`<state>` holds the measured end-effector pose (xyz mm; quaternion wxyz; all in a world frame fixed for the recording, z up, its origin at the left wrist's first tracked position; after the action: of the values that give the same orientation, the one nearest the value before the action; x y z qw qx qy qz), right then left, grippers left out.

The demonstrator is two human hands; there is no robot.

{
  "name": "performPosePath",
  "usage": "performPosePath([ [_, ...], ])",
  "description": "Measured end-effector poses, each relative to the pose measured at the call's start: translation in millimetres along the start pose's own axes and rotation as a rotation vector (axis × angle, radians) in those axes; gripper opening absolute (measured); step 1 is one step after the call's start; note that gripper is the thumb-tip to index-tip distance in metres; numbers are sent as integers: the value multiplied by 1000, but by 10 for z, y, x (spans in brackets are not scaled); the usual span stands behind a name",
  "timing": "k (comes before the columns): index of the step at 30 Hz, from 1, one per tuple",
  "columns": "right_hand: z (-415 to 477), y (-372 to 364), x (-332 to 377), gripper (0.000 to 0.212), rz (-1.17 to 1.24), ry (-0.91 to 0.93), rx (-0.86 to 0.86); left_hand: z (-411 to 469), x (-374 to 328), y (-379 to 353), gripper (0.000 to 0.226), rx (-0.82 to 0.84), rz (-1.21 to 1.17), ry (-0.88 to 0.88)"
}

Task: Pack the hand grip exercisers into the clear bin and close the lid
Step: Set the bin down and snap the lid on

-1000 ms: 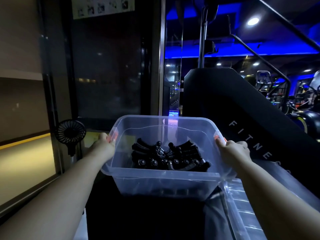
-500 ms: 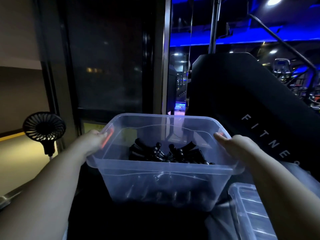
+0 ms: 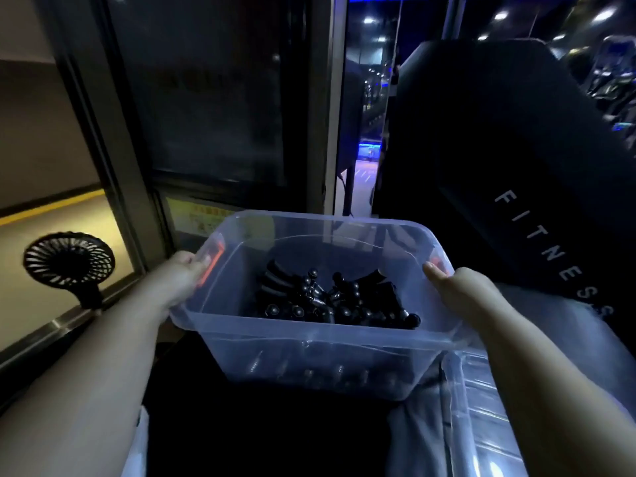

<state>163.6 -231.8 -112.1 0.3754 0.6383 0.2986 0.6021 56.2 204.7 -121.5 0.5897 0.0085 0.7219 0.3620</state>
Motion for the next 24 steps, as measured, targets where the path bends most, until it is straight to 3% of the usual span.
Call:
performPosePath([
  [5,8,-4,15,56,-32,-44,41,55,53,17,23,-22,-23,85],
  [8,-37,4,12,59,-63,-79,9,39,56,11,32,-12,-23,126],
  [15,-259,122,122,68,-193,-169,-103,-113,-72,92,29,-139,196,183],
  [19,-433,147,160,63,-77,-211,-122,-310,-146,110,30,-228,263,207],
  [24,-650,136,144,62,-59,-280,-41,-612,-275,81,47,-290,355,223],
])
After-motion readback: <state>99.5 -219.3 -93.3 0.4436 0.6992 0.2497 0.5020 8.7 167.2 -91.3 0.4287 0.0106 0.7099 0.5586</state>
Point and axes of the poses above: each hand's wrist, its own z-axis towards the middle knuckle, its own y-axis out of the back of the hand, x = y × z, the point moved 5 cm from there along z, towards the middle knuckle, and after that the axes turned 2 degrees about x, right-handed, at the moved point
